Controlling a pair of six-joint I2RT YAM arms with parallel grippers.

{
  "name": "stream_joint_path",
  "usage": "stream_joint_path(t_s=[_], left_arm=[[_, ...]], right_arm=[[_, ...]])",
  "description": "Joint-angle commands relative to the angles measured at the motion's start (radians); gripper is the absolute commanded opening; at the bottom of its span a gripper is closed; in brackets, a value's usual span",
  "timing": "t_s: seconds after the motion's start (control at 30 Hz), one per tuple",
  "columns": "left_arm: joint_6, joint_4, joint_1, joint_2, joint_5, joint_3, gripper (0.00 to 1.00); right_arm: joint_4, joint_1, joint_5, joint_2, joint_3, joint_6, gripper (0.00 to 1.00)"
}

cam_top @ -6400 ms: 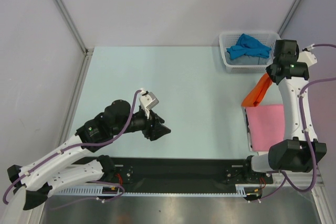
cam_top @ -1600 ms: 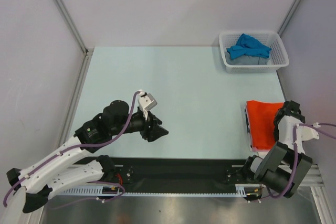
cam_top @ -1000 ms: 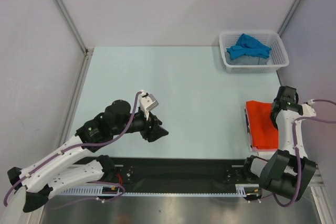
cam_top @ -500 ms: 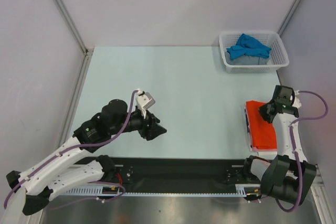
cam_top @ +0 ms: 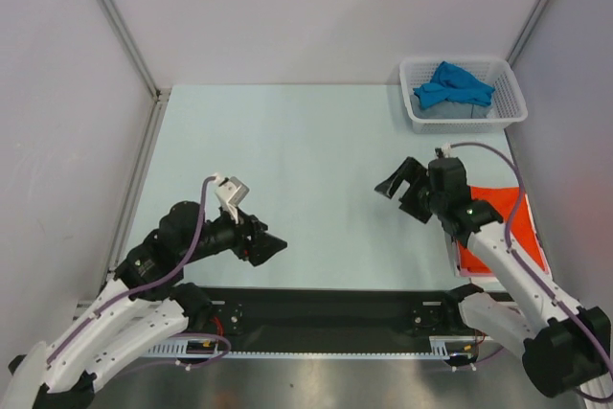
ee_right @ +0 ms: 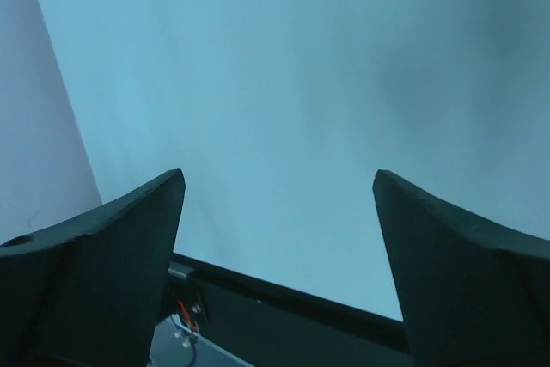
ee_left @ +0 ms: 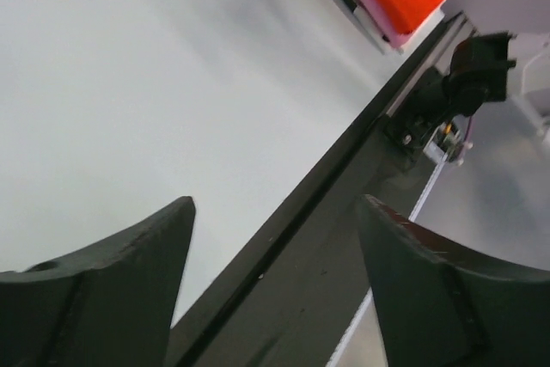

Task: Fold and stack the t-shirts
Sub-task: Reset both grippers

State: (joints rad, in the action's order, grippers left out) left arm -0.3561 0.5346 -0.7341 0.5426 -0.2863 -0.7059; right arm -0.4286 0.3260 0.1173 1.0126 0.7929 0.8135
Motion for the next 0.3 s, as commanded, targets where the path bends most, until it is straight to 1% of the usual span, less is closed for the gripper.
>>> stream_joint_path(t_s=[0.0,0.07,0.1,0.17,0.23,0.27], left_arm=[[-0.131,-0.025,0.019,-0.059,0.037,0.037,0.85],[-0.167,-0.042,0.028,-0.099,0.042,0.068,0.88],[-0.203,-0.062,0.030,-0.110,0.045,0.080,0.89],[-0.233,-0.096,0.033,-0.133,0.052,0.108,0.89],[-0.271,-0.143,0.035,-0.177,0.068,0.150,0.90],[-0.288,-0.165,0.035,-0.202,0.075,0.184,0.90]], right_arm=[[0.037,0.028,-0.053,-0.106,-0.142,0.128,1.00],[0.044,0.030,-0.033,-0.123,-0.181,0.144,1.00],[0.048,0.030,0.002,-0.135,-0.213,0.135,1.00],[0.099,0.025,0.056,-0.152,-0.247,0.122,1.00],[0.207,0.027,0.154,-0.195,-0.311,0.115,1.00],[0.294,0.030,0.215,-0.222,-0.360,0.124,1.00]])
